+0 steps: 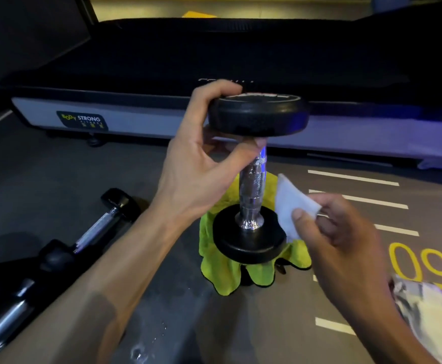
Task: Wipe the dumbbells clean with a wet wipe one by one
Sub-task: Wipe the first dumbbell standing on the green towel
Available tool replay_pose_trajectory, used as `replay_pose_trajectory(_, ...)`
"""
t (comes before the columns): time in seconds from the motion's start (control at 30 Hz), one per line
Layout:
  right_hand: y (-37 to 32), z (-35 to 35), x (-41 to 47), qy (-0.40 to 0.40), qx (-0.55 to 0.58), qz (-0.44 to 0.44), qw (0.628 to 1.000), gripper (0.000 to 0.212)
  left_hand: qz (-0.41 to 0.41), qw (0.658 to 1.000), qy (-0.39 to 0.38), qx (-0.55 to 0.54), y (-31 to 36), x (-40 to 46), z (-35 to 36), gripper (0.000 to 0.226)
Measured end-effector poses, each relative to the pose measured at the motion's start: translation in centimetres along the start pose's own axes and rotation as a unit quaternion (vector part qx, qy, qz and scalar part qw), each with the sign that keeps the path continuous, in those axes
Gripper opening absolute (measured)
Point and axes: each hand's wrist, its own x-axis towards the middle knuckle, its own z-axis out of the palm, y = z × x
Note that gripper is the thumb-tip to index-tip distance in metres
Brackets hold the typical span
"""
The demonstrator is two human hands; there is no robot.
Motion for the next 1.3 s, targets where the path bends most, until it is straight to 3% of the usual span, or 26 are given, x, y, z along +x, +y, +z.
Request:
replay_pose_trajectory(0.13, -0.5, 0.4, 0.3, -0.063, 0.007, 0.008, 0.998, 0.011, 0.025, 0.985, -0.012, 0.172, 0.6, 0.3, -1.4, 0.054)
replay_pose_trajectory(0.33, -4.3, -2.2, 4.6, -0.075, 0.006, 0.035, 0.997, 0.004, 0.111, 0.952, -0.061, 0.279, 3.0, 2.0, -2.4, 0.04)
replay_pose_trajectory(0.57, -3.1, -2.3, 2.7, -0.005, -0.004, -0.033, 0.999, 0.009, 0.084, 0.973, 0.011, 0.215, 1.4, 1.6, -2.0, 0.037)
replay_pose_trajectory(0.77, -1.2, 0.2, 0.5, -0.124, 0.02, -0.006, 0.992, 0.006, 0.078, 0.979, 0.018, 0.188, 0.8, 1.6, -1.5, 0.039)
replay_pose_trajectory(0.97, -1.4, -0.1, 2.8, -0.247, 0.037, 0.142, 0.958, 0.019, 0.08, 0.981, 0.025, 0.172, 0.5, 1.7, -1.1, 0.039)
replay_pose_trajectory(1.07, -2.0, -0.1, 3.6, -0.301, 0.024, 0.122, 0.945, 0.01, 0.08, 0.983, 0.025, 0.166, 0.5, 1.6, -1.0, 0.04)
replay_pose_trajectory(1.2, -1.7, -0.5, 4.4, -0.263, -0.029, 0.078, 0.961, 0.01, 0.085, 0.983, 0.019, 0.16, 0.5, 1.4, -1.0, 0.042)
replay_pose_trajectory(1.3, -1.8, -1.3, 4.1, -0.125, -0.128, -0.081, 0.98, 0.012, 0.088, 0.984, 0.021, 0.156, 0.6, 1.2, -1.0, 0.043)
